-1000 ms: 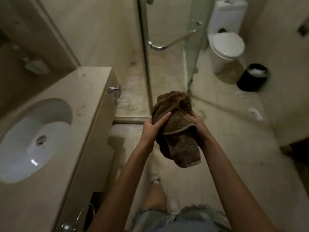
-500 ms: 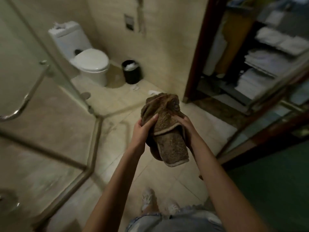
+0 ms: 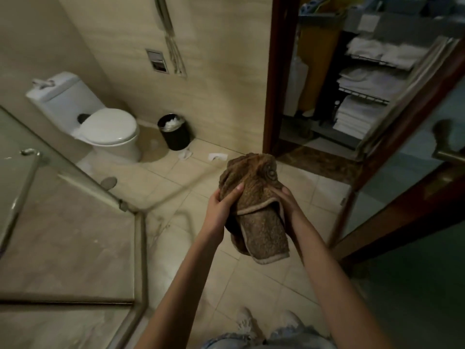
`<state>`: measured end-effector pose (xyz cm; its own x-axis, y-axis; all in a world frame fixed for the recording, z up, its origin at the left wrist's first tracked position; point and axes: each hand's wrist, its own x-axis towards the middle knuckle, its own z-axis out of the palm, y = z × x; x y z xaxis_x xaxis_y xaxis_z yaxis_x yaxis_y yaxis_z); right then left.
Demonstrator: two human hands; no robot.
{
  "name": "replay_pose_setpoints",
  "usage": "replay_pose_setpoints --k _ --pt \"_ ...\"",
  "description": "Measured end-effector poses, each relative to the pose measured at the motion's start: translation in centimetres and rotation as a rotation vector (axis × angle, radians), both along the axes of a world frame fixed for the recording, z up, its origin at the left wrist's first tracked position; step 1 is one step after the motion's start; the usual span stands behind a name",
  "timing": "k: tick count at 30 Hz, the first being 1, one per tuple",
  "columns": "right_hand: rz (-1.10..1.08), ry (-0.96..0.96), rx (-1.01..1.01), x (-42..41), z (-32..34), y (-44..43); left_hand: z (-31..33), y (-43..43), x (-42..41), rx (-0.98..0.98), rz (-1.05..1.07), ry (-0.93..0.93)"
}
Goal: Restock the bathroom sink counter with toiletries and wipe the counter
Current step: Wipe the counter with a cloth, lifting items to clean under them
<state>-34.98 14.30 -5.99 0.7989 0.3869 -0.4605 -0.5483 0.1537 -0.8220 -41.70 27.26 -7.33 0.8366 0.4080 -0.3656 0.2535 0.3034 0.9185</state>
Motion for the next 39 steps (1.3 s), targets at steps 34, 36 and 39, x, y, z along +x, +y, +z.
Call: replay_pose_setpoints --k 34,36,39 --pt "-0.380 -0.182 -0.070 45.7 1.5 -8.6 2.9 -5.5 49.8 -0.028 -0.468 -0.118" --pt "-0.409 -0.148 -0.097 48.0 1.3 -9.2 2.6 -6.0 52.5 -0.042 -0.484 -0.104" --pt "-0.465 -0.117 -0.147 51.4 0.1 -10.2 1.8 -7.1 56.1 -0.069 -0.515 -0.080"
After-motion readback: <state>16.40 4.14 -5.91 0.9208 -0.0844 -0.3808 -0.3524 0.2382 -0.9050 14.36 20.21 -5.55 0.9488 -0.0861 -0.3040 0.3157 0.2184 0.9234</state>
